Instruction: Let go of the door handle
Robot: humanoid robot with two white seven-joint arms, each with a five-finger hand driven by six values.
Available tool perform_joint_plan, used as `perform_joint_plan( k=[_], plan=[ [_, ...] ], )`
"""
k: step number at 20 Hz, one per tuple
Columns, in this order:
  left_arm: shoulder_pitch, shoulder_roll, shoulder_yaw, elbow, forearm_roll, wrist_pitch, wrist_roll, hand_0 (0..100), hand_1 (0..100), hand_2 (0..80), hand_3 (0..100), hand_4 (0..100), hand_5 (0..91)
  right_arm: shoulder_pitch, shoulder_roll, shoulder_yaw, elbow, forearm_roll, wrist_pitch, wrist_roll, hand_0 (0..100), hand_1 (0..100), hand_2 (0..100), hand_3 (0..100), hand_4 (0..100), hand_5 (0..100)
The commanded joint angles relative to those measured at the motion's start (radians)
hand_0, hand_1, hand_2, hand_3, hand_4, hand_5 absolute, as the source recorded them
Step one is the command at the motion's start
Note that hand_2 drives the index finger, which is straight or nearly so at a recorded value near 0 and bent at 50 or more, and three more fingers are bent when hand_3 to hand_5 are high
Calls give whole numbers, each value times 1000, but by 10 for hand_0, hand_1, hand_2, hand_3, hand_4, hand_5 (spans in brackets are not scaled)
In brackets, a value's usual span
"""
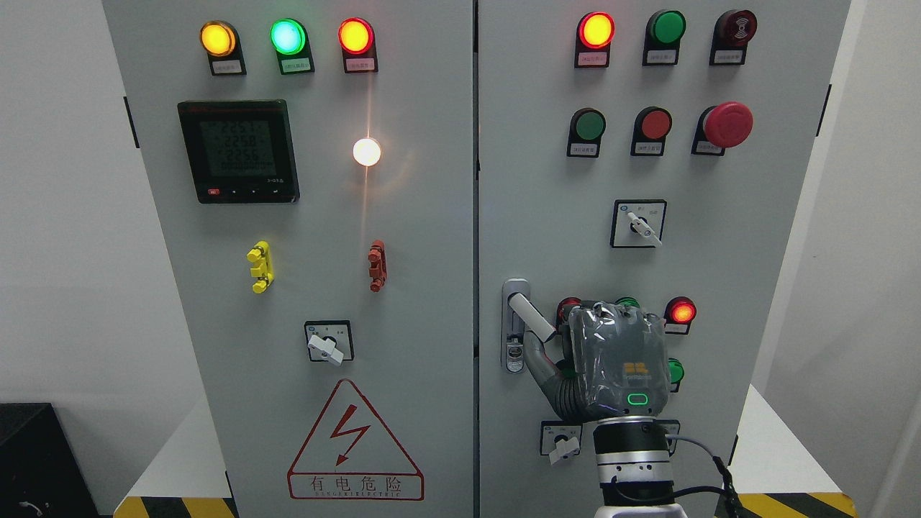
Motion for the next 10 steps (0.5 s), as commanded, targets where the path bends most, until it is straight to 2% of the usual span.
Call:
perform_joint_plan(
  k=[1, 10],
  plan=[
    [-26, 0, 0, 29, 0, 0, 1, 120, 556, 0, 0, 0, 0, 0, 0, 0, -1, 0, 0, -2, 437, 528, 938, 1000, 1000, 1000],
    [-26, 0, 0, 29, 0, 0, 1, 120, 556, 0, 0, 0, 0, 0, 0, 0, 1, 0, 0, -10, 439, 526, 938, 1000, 1000, 1000]
  ],
)
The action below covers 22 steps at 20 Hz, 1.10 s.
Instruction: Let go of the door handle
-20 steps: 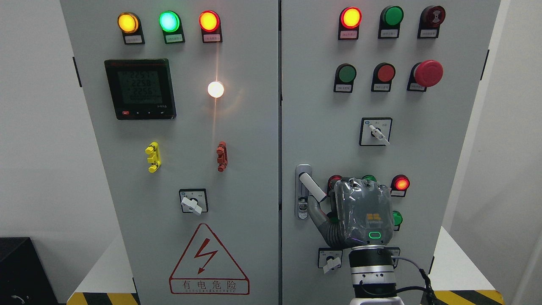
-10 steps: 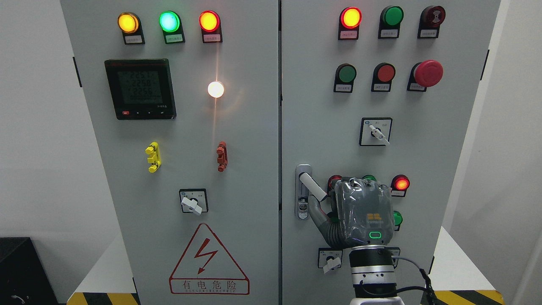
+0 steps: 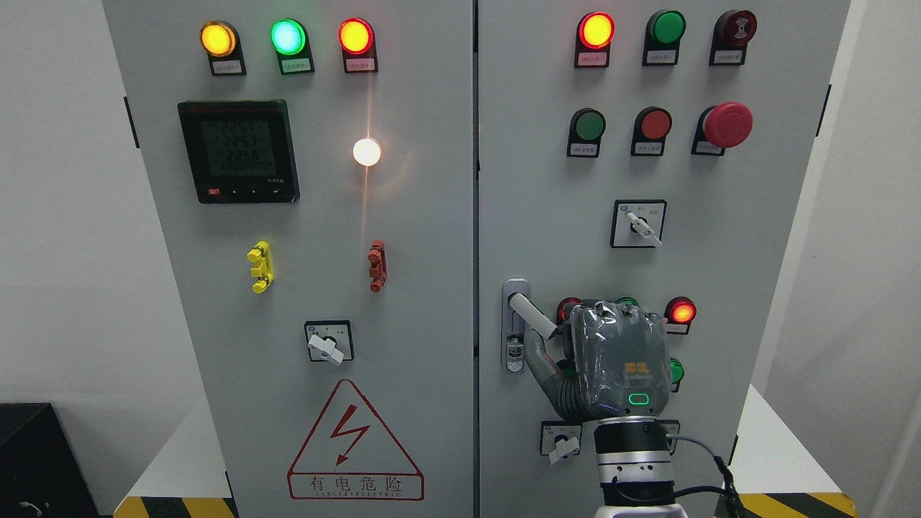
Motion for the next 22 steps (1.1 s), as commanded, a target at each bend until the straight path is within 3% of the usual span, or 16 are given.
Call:
perform_joint_plan(
  k=[1, 22],
  plan=[
    [-26, 0, 0, 29, 0, 0, 1, 120, 556, 0, 0, 0, 0, 0, 0, 0, 1, 0, 0, 0, 439, 525, 938, 1000, 1000, 1000],
    [-26, 0, 0, 29, 0, 0, 1, 120, 556, 0, 0, 0, 0, 0, 0, -6, 1, 0, 0, -9, 439, 521, 937, 1000, 1000, 1000]
  ],
)
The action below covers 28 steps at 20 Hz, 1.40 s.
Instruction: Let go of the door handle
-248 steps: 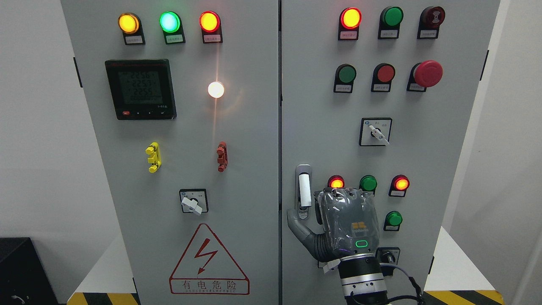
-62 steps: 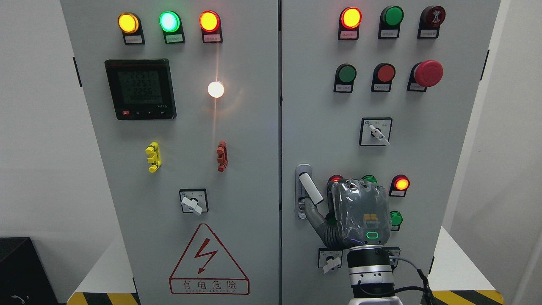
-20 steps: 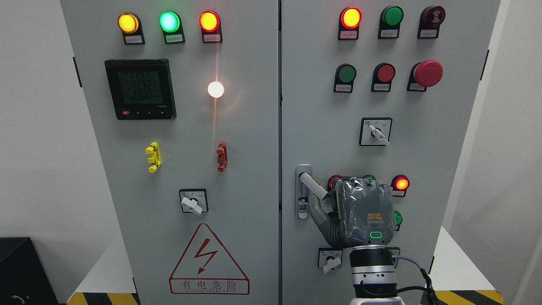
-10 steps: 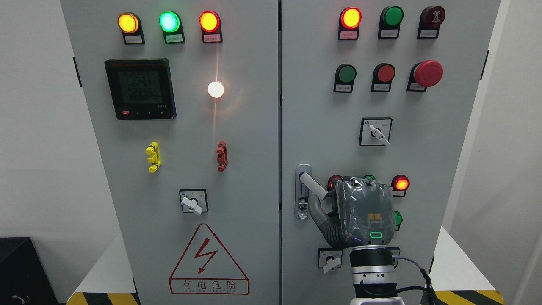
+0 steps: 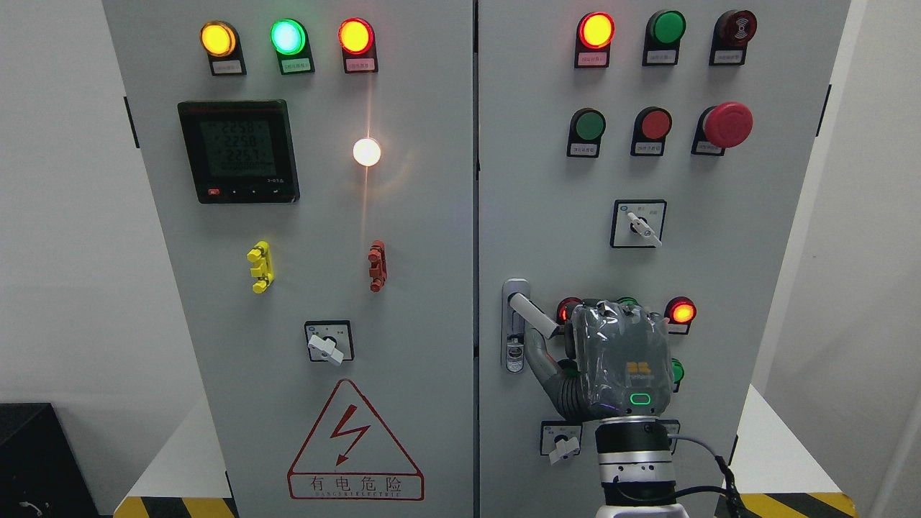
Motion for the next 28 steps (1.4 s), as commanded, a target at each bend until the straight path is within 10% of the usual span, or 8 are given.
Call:
perform_joint_plan(
  k=[1, 28],
  plan=[
    [-28, 0, 0, 29, 0, 0, 1, 120, 556, 0, 0, 0, 0, 0, 0, -3, 0, 0, 0, 0, 440, 521, 936, 1000, 1000, 1000],
    [-26, 0, 0, 29, 0, 0, 1, 120, 556, 0, 0, 0, 0, 0, -3, -3, 0, 3, 2, -9, 442, 516, 935, 1000, 1000, 1000]
  ],
)
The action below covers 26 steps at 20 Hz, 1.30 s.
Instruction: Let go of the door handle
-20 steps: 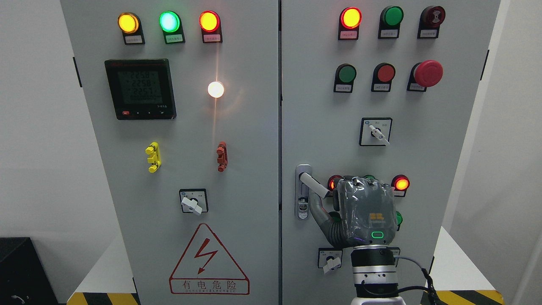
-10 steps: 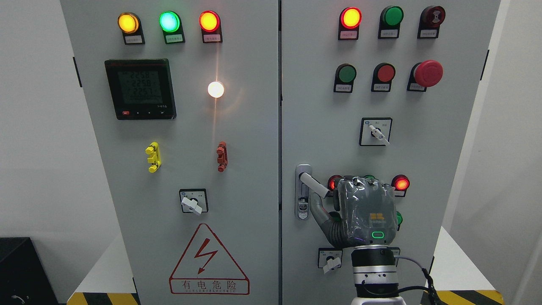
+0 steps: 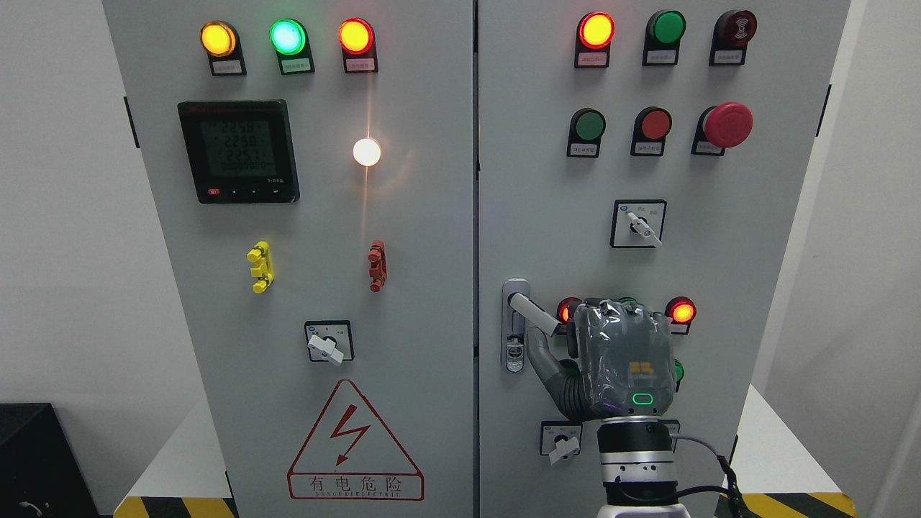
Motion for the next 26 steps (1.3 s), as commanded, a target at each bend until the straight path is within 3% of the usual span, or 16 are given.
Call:
perform_joint_plan(
  k=[1, 26],
  plan=[
    [-26, 0, 0, 29, 0, 0, 1, 120, 556, 0, 0, 0, 0, 0, -1, 0, 0, 1, 2, -1, 442, 516, 935, 1000, 1000, 1000],
    [-28, 0, 0, 29, 1, 0, 1, 120, 556, 0, 0, 0, 0, -6, -4, -14, -5, 1, 2, -1, 448, 505, 935, 1000, 1000, 1000]
  ],
)
